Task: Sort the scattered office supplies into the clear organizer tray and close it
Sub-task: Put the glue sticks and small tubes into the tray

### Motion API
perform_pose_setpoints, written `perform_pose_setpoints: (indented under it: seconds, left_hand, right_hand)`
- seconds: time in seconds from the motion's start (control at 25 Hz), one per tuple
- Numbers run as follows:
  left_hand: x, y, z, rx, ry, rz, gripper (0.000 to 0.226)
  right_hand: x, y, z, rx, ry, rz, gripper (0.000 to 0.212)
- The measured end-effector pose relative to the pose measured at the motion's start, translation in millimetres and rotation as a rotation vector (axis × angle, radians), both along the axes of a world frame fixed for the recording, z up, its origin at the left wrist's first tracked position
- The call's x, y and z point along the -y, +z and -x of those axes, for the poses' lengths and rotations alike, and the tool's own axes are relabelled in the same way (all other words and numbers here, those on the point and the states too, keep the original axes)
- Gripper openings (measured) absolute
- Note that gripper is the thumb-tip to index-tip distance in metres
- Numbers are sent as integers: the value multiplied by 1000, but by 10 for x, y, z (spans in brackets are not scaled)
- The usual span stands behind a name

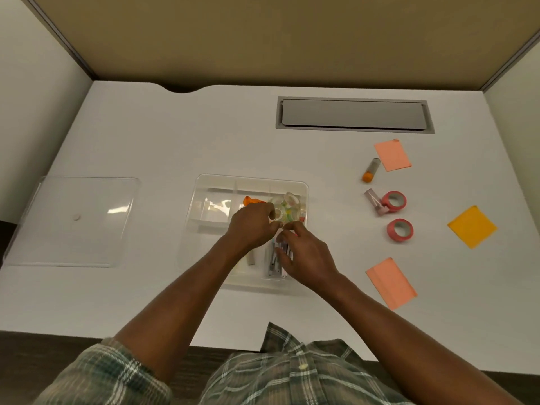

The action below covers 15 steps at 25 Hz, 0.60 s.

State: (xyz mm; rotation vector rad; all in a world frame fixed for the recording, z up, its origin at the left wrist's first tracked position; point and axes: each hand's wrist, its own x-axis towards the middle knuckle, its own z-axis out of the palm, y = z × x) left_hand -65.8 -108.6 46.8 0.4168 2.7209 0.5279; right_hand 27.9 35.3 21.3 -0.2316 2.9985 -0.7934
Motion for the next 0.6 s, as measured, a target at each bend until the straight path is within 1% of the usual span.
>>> perform_pose_setpoints:
  seconds: [0.08, 0.24, 0.4, 0.48, 0.6]
  left_hand:
    - [-300, 53, -18, 17, -40, -49, 30]
    - [-931, 52, -118, 76, -122, -114, 31]
    - [-1517, -48, -170, 88, -225, -96, 32]
    - [-1798, -115, -174, 54, -266, -67, 38]
    - [-2203, -229, -134, -24, -330, -4, 56]
  right_hand:
    - [-301, 33, -26, -11, -70, -1, 24]
    - [-983, -19, -136, -6, -239, -79, 26]
    - [-1686, -177, -271, 60, -365, -150, 32]
    - [-1946, -219, -341, 93, -407, -169, 35]
    - [-2221, -241, -424, 118, -441, -169, 40]
